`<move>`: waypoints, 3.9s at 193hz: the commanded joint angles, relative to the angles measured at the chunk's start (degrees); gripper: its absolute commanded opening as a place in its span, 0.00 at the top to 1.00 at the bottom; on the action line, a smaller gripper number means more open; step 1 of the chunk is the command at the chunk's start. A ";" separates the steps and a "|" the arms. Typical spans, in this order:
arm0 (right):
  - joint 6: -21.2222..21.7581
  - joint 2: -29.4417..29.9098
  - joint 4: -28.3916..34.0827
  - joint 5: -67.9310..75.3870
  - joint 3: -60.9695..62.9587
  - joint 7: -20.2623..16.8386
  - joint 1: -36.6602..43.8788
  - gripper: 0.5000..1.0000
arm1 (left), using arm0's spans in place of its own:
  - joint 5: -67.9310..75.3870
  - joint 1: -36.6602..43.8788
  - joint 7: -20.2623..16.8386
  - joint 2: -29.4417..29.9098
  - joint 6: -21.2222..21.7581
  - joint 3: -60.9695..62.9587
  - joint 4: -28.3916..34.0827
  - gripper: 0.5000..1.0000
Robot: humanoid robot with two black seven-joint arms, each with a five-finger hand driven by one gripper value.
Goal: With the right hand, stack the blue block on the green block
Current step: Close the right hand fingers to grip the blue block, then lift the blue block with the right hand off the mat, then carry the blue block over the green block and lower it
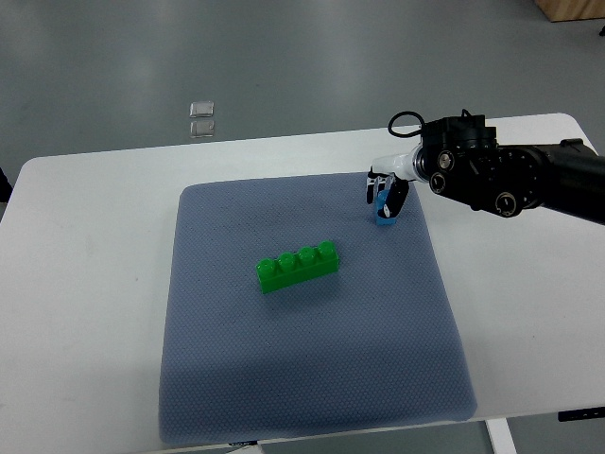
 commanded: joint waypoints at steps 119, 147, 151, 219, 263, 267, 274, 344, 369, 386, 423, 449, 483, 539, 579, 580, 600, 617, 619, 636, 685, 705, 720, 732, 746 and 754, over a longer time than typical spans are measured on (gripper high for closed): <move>1.48 -8.06 12.31 1.19 0.09 0.11 7.70 0.82 | 0.09 -0.01 0.00 0.00 0.00 0.18 -0.08 0.00; 3.68 -11.58 18.90 4.97 0.09 -0.06 14.47 0.81 | 0.18 -0.09 0.00 0.00 0.00 0.18 -0.17 0.00; 3.85 -11.76 19.61 6.29 0.09 -0.15 15.52 0.81 | 0.18 -0.09 0.00 0.00 0.00 0.26 -0.17 0.00; 3.24 -11.67 32.26 19.47 -0.09 -0.15 29.94 0.82 | 0.09 -0.09 0.00 0.00 0.00 0.18 -1.05 0.00; 0.25 -8.86 36.04 21.85 -0.09 0.73 36.18 0.81 | 0.09 -0.09 0.00 0.00 0.00 0.18 -1.13 0.00; 0.07 -8.68 36.04 21.85 -0.09 0.73 36.35 0.81 | 0.09 -0.09 0.00 0.00 0.00 0.18 -1.13 0.00; -1.07 -7.71 35.95 21.93 -0.09 0.73 36.79 0.81 | 0.09 -0.09 0.00 0.00 0.00 0.09 -1.13 0.00; -5.72 -4.02 37.45 23.43 -5.54 0.55 36.09 0.82 | 0.18 -0.09 0.00 0.00 0.00 0.09 -1.31 0.00; -8.89 -3.76 37.45 23.16 -6.15 0.47 33.54 0.82 | 0.09 -0.09 0.00 0.00 -0.09 0.09 -1.57 0.00; -10.29 -3.14 37.45 22.81 -7.21 -0.32 32.49 0.82 | 0.09 -0.09 0.00 0.00 -0.09 0.18 -1.57 0.00; -12.67 -2.97 37.45 21.67 -9.49 -1.73 30.38 0.82 | 0.09 -0.09 0.00 0.00 -0.09 0.09 -1.66 0.00; -13.99 -3.14 37.27 18.68 -10.20 -1.73 27.04 0.82 | 0.09 -0.09 0.00 0.00 -0.09 0.18 -1.66 0.00; -15.57 -3.14 36.48 15.52 -10.37 -1.64 22.64 0.82 | 0.09 -0.09 0.00 0.00 -0.09 0.09 -1.66 0.00; -15.92 -2.97 34.55 12.09 -10.46 -1.82 20.09 0.82 | 0.09 -0.09 0.00 0.00 -0.09 0.18 -1.57 0.00; -16.62 -3.14 34.11 12.18 -10.46 -3.14 18.25 0.81 | 0.09 -0.09 0.00 0.00 0.00 0.18 -1.57 0.00; -16.54 -3.23 34.02 12.18 -10.46 -3.14 18.16 0.81 | 0.09 -0.09 0.00 0.00 0.00 0.26 -1.57 0.00; -16.54 -3.23 33.40 12.18 -10.46 -3.14 17.81 0.81 | 0.09 -0.09 0.00 0.00 0.00 0.26 -1.66 0.00; -16.54 -3.41 33.40 12.18 -10.46 -3.14 17.28 0.81 | 0.09 -0.09 0.00 0.00 0.00 0.26 -1.57 0.00; -16.54 -3.41 33.40 12.09 -10.46 -3.14 17.19 0.81 | 0.09 -0.09 0.00 0.00 0.00 0.26 -1.57 0.00; -16.54 -3.41 33.40 11.83 -10.46 -2.87 16.93 0.80 | 0.09 -0.09 0.00 0.00 0.00 0.26 -1.57 0.00; -16.27 -3.41 33.40 11.56 -10.37 -2.70 15.88 0.79 | 0.09 -0.09 0.00 0.00 0.00 0.18 -1.40 0.00; -16.36 -3.14 33.40 11.56 -10.20 -2.35 15.79 0.77 | 0.09 -0.09 0.00 0.00 0.00 0.26 -1.31 0.00; -16.36 -3.05 33.40 11.56 -10.11 -2.35 15.52 0.77 | 0.00 -0.09 0.00 0.00 0.00 0.18 -1.31 0.00; -16.36 -3.05 33.40 11.56 -10.11 -2.35 15.35 0.77 | 0.00 -0.09 0.00 0.00 0.00 0.18 -1.31 0.00; -16.36 -2.97 33.40 11.56 -10.11 -2.35 15.09 0.77 | 0.09 -0.09 0.00 0.00 0.00 0.18 -1.31 0.00; -16.36 -2.97 33.40 11.56 -10.11 -2.35 15.08 0.77 | 0.09 -0.09 0.00 0.00 0.00 0.18 -1.31 0.00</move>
